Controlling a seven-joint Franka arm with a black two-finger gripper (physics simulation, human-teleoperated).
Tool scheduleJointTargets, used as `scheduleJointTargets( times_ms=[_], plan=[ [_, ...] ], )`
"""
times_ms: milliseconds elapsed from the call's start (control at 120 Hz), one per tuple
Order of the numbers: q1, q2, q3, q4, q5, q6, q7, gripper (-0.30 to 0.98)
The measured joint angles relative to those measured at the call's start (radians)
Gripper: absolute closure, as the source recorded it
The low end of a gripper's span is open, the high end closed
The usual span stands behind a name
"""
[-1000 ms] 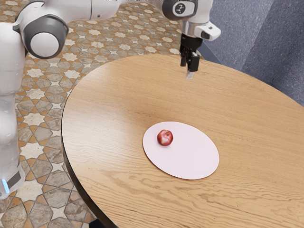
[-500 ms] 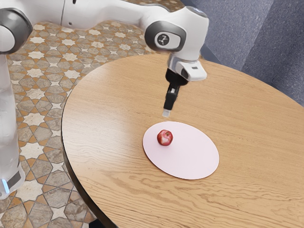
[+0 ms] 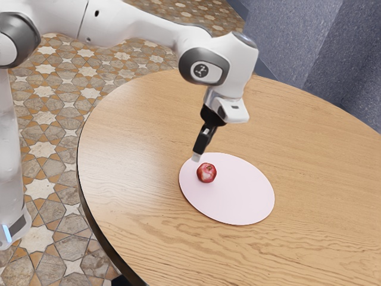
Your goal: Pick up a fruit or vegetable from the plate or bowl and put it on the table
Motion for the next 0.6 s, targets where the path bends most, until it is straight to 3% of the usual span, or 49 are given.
scheduleJointTargets(
  times_ms=[600],
  plan=[
    [0.022, 0.005, 0.042, -0.046, 0.003, 0.061, 0.044, 0.00]
  ],
)
